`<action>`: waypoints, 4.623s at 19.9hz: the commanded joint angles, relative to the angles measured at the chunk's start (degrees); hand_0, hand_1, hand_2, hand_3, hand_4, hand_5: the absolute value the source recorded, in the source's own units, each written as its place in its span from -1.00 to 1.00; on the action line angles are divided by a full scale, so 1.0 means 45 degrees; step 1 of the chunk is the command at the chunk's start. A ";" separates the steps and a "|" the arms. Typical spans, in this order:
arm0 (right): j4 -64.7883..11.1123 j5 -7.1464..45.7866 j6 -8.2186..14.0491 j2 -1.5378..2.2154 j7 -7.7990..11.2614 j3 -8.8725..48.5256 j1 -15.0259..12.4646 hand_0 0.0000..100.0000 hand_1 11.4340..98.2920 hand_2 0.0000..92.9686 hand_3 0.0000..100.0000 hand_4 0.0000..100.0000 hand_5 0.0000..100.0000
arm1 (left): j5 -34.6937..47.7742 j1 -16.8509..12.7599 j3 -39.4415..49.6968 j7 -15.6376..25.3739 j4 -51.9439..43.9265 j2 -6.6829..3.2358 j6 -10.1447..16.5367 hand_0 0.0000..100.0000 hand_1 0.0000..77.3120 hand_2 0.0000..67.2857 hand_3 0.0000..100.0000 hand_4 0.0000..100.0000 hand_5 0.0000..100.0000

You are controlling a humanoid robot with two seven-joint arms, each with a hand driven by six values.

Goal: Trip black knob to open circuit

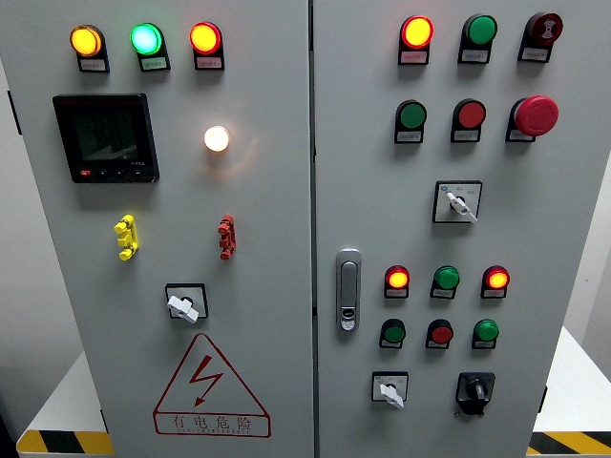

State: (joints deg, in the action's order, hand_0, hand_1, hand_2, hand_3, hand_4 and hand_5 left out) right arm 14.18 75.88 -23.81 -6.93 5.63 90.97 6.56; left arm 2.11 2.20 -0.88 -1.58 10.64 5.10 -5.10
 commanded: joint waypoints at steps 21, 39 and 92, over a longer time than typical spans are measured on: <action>-1.6504 0.3294 0.1890 0.0016 0.1367 0.0821 -0.3410 0.30 -0.27 -1.00 -0.21 -0.16 0.01 | 0.0000 0.0000 0.0000 -0.0001 0.0000 -0.0001 0.0000 -1.00 -1.00 -0.42 -0.48 -0.81 -0.83; -2.1608 0.3274 0.5816 -0.0023 0.1366 -0.2207 -0.3550 0.55 -0.05 -1.00 0.78 0.79 1.00 | 0.0000 0.0000 0.0000 -0.0001 0.0000 -0.0001 0.0000 -1.00 -1.00 -0.42 -0.48 -0.81 -0.83; -2.0866 0.1243 0.6131 -0.0258 -0.0567 -0.2267 0.0905 1.00 0.06 -1.00 0.91 0.96 1.00 | 0.0000 0.0000 0.0000 -0.0001 0.0000 -0.0001 0.0000 -1.00 -1.00 -0.42 -0.48 -0.80 -0.83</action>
State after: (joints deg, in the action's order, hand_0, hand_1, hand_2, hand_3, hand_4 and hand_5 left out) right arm -79.71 81.47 3.79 -8.09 3.08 80.89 10.60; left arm 2.11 2.20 -0.88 -1.58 10.63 5.10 -5.10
